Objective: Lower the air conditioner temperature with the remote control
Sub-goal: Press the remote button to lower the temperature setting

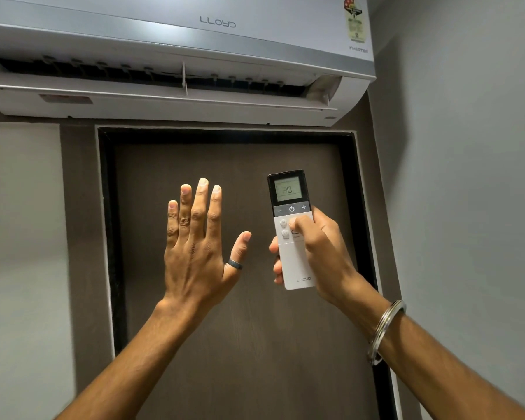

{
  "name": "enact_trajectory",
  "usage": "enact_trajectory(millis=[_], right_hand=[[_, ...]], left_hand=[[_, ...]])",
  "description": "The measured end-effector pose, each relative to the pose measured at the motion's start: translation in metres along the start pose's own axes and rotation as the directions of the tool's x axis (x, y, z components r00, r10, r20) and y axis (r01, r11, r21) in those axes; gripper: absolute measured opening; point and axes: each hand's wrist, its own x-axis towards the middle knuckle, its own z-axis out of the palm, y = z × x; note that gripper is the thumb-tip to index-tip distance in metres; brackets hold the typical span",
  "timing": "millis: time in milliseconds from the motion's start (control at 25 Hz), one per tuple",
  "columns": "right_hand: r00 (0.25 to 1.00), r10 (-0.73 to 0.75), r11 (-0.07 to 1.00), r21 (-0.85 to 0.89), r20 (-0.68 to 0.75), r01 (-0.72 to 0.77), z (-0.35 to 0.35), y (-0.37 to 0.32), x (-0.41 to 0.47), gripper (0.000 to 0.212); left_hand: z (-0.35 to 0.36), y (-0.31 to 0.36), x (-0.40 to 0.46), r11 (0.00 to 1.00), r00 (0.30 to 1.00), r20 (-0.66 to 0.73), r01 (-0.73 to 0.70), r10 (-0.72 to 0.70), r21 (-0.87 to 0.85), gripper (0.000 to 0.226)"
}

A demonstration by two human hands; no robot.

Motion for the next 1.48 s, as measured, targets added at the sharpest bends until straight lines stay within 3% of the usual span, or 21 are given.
enact_trajectory(millis=[480, 680, 1000, 1240, 1480], right_hand=[[0.998, 0.044, 0.998, 0.034, 0.053, -0.046, 0.002, -0.005, -0.005, 0.024], [0.997, 0.076, 0.996, 0.048, 0.007, -0.076, 0.002, -0.011, -0.006, 0.029], [0.967, 0.117, 0.992, -0.022, -0.228, -0.125, 0.005, -0.011, -0.005, 0.030], [0.978, 0.153, 0.988, 0.012, -0.141, -0.153, 0.002, -0.011, -0.005, 0.032], [0.974, 0.076, 0.991, -0.088, -0.212, -0.096, 0.004, -0.006, -0.004, 0.030]], left_hand=[[-0.008, 0.002, 0.002, 1.000, 1.000, -0.006, -0.017, 0.017, 0.006, 0.083], [-0.008, 0.001, 0.001, 1.000, 1.000, -0.010, -0.020, 0.020, -0.001, 0.082], [-0.007, 0.000, 0.000, 1.000, 1.000, -0.010, -0.019, 0.019, -0.009, 0.082], [-0.008, 0.001, 0.000, 1.000, 1.000, -0.014, -0.018, 0.018, 0.005, 0.082], [-0.006, 0.002, -0.003, 1.000, 1.000, -0.006, -0.012, 0.012, -0.011, 0.082]])
